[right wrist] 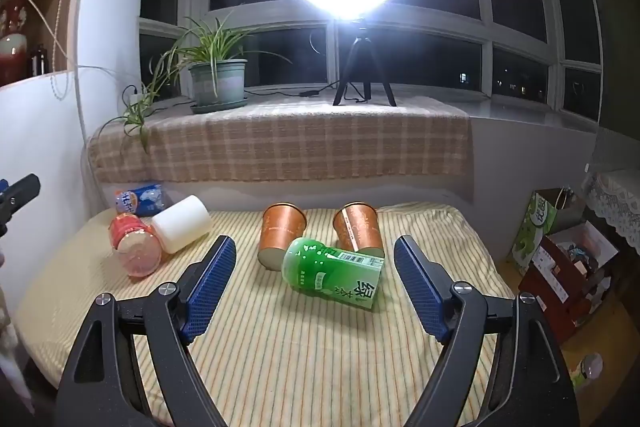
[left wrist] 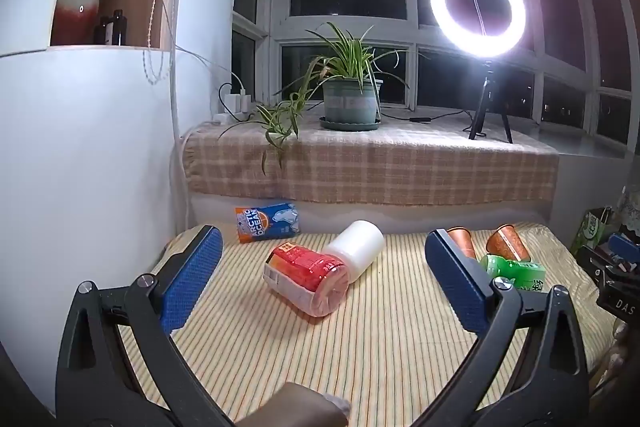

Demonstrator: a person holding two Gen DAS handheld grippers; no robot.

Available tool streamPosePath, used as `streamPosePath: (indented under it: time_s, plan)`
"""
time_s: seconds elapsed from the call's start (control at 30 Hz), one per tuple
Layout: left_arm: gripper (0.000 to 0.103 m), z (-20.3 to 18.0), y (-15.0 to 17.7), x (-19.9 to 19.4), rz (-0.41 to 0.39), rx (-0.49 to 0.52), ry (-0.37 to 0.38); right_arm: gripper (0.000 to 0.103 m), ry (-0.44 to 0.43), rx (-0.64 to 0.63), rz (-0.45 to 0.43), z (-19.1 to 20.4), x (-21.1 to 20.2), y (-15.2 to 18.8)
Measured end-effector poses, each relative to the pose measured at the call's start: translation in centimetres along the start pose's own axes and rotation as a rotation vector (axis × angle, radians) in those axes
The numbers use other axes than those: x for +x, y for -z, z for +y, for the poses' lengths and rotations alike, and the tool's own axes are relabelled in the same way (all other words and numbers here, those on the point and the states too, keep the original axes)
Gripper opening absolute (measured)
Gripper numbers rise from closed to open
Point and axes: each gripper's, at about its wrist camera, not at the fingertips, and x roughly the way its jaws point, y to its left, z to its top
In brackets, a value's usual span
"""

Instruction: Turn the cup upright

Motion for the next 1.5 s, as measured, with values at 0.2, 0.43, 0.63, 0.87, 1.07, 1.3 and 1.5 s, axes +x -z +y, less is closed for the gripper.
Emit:
streamPosePath:
  time_s: [0.2,0.43,0.63,0.87,1.07,1.3,1.5]
  plan:
    - [0.103,0.0,-0.3,-0.2,-0.006,0.014,-0.009,0.081,0.004,-0.027,-0.007,0.3,-0.5,-0.1]
    - [0.103,-0.1,-0.5,-0.5,-0.015,0.014,-0.016,0.081,0.030,-0.015,-0.012,-0.2,-0.2,0.1]
    - [0.103,-0.4,-0.7,-0.8,-0.026,0.020,-0.014,0.081,0.029,-0.017,-0.016,-0.2,-0.3,-0.1]
    - [0.103,-0.3,-1.1,-1.3,-0.039,0.014,-0.011,0.081,0.032,-0.019,-0.022,0.0,-0.7,-0.2]
    - [0.103,-0.4,-1.2,-1.4,-0.043,0.014,-0.014,0.081,0.036,-0.017,-0.022,0.0,-0.7,-0.2]
    - [0.103,-0.2,-1.1,-1.4,-0.046,0.014,-0.012,0.081,0.036,-0.017,-0.023,0.0,-0.8,-0.2]
    - [0.103,-0.2,-1.0,-1.5,-0.047,0.013,-0.011,0.081,0.039,-0.012,-0.020,-0.2,-0.8,-0.2]
